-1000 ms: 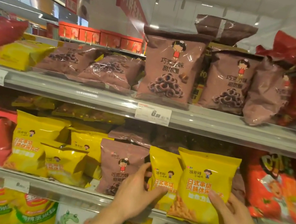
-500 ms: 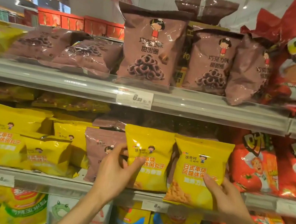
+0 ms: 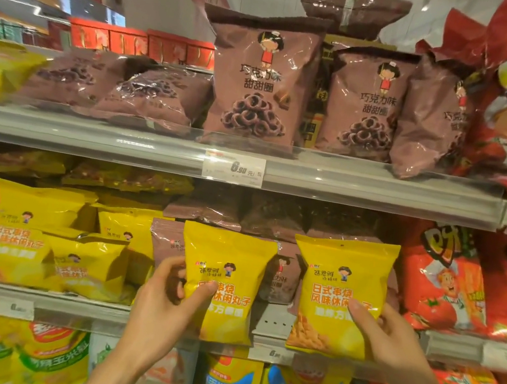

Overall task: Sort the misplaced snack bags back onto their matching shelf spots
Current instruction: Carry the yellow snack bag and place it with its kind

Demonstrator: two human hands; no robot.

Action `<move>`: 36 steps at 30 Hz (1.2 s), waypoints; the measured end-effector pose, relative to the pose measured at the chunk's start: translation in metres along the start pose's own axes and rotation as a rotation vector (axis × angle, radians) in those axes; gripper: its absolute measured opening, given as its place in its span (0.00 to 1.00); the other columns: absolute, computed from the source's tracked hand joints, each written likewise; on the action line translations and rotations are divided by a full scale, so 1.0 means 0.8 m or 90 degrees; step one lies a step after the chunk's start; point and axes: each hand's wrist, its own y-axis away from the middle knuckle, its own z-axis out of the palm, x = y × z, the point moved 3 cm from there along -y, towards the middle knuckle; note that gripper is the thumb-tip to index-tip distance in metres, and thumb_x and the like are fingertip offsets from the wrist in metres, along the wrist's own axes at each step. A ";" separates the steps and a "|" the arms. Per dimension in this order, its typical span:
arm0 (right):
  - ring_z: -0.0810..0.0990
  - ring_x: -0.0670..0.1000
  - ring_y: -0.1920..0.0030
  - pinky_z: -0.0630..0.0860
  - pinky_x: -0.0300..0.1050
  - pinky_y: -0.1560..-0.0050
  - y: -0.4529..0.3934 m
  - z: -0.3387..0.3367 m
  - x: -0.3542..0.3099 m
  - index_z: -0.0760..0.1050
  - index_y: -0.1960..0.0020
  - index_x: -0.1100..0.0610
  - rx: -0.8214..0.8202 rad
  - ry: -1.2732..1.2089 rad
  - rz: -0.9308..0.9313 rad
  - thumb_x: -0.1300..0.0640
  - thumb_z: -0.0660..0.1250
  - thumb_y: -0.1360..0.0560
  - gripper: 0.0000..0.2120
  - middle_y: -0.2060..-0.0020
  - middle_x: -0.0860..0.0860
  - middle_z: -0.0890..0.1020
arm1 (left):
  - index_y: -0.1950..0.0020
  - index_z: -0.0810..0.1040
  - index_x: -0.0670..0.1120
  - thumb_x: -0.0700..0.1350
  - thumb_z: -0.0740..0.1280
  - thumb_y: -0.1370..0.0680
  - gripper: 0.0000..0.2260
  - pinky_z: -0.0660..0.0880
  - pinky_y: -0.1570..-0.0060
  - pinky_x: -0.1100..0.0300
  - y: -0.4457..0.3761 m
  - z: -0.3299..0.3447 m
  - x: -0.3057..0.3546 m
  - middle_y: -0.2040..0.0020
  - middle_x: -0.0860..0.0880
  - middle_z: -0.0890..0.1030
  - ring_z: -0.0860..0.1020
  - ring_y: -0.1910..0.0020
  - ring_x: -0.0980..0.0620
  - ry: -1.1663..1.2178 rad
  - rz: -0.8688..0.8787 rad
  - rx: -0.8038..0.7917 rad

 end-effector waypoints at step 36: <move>0.83 0.37 0.46 0.76 0.36 0.48 0.047 0.022 -0.072 0.79 0.38 0.46 -0.022 0.167 -0.133 0.47 0.66 0.21 0.13 0.45 0.37 0.85 | 0.42 0.74 0.58 0.56 0.77 0.28 0.19 0.80 0.52 0.45 0.025 -0.092 -0.011 0.47 0.54 0.85 0.82 0.45 0.55 0.022 -0.046 0.034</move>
